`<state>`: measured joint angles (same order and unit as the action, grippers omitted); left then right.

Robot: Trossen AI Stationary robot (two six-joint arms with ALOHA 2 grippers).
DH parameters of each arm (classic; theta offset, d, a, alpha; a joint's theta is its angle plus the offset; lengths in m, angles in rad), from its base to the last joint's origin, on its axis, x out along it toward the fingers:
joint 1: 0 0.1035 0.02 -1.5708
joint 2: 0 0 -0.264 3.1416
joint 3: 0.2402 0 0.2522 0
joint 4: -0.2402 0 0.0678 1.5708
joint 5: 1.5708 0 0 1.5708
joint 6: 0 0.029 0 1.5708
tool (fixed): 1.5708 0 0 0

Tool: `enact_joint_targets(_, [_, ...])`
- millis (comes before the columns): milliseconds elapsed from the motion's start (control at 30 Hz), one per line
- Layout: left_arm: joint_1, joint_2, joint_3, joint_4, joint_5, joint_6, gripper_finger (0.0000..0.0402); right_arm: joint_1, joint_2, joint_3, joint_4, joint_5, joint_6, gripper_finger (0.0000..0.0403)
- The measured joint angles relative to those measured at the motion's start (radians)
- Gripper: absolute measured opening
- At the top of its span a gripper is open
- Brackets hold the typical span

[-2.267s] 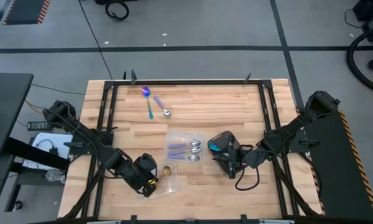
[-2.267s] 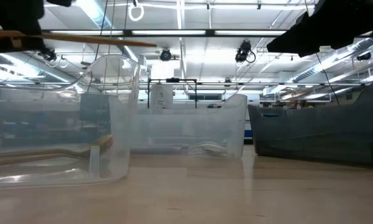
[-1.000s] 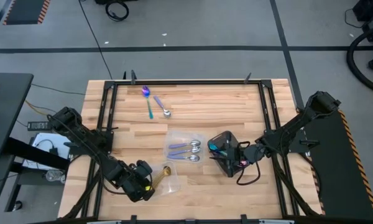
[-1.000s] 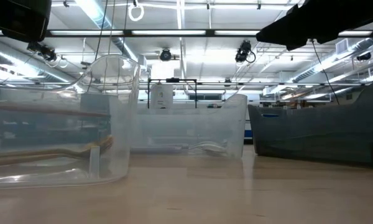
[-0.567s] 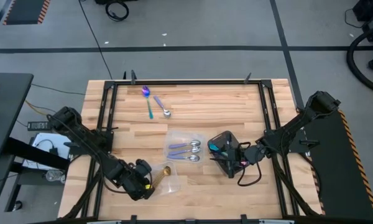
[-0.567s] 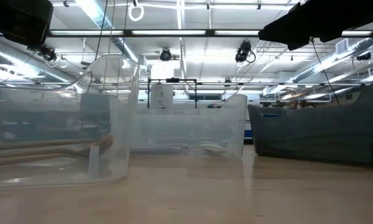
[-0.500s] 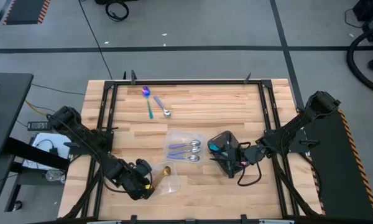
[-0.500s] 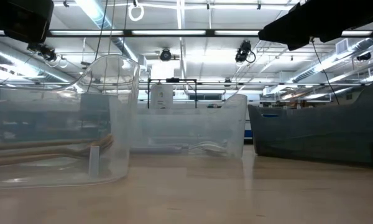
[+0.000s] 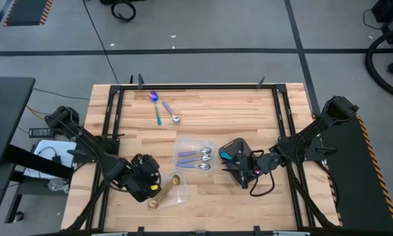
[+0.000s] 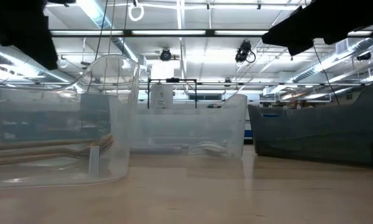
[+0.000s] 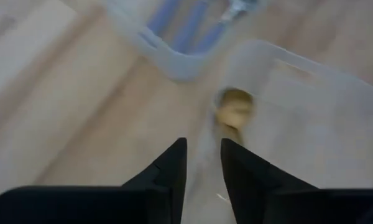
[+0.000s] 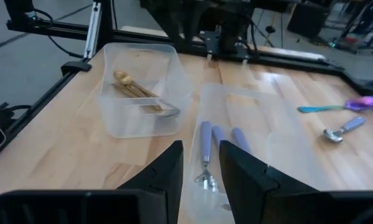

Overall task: Sort silverware by color (type)
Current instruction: Put the violet spoon into the black bin

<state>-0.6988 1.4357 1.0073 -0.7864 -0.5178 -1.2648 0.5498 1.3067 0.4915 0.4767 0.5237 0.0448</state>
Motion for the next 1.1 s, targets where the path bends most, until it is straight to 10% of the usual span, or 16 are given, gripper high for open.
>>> enact_joint_targets(1100, [0.437, -0.004, -0.001, -0.195, -0.059, 0.346, 0.007, 0.0, 0.0, 0.0, -0.003, -0.077, 0.012, 0.0114])
